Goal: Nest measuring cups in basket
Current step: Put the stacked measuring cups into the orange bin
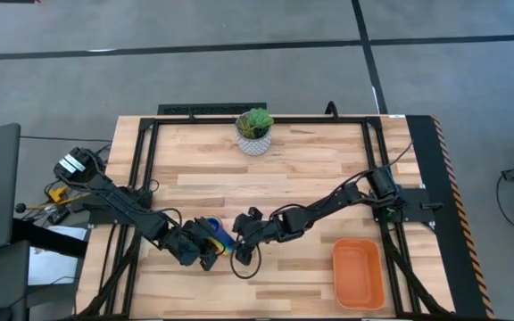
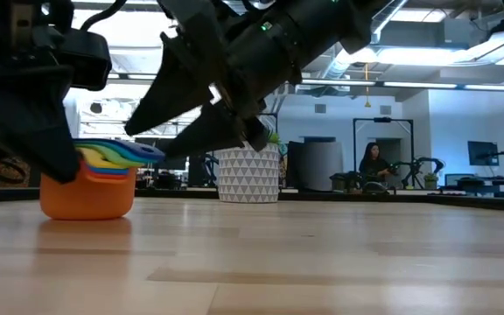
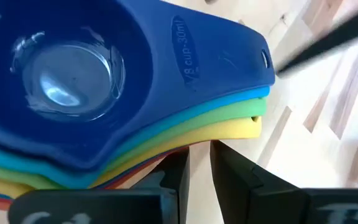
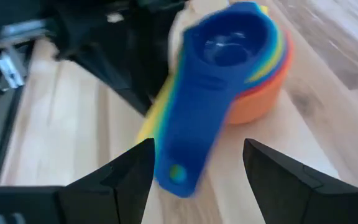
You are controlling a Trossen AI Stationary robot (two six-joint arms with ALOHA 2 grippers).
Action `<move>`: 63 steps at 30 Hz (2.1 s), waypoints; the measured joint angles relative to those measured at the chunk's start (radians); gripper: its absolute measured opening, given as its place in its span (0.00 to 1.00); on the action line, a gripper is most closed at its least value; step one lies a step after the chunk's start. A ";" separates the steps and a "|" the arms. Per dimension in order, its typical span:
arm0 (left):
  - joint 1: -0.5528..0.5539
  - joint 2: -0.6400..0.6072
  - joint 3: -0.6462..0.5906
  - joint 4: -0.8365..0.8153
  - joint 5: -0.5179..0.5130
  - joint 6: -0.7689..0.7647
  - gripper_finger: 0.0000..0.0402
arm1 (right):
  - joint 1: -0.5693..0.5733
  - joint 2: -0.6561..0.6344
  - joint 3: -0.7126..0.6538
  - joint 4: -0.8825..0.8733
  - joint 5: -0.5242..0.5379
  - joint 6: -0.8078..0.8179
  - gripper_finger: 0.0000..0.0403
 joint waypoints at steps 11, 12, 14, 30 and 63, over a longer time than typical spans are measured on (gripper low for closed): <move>0.029 0.000 0.000 0.002 -0.081 0.051 0.13 | -0.002 -0.038 0.002 0.019 -0.033 -0.057 0.67; 0.031 0.000 0.000 0.004 -0.092 0.056 0.13 | -0.005 -0.050 0.002 -0.001 -0.023 -0.064 0.67; 0.036 0.000 0.000 0.016 -0.100 0.069 0.13 | -0.010 -0.077 -0.001 -0.055 -0.003 -0.096 0.67; 0.022 -0.013 -0.001 0.032 -0.044 0.144 0.13 | -0.112 -0.084 -0.003 -0.241 0.116 -0.109 0.67; 0.072 -0.013 -0.001 -0.030 -0.070 0.182 0.13 | -0.128 -0.056 -0.002 -0.179 -0.045 -0.142 0.67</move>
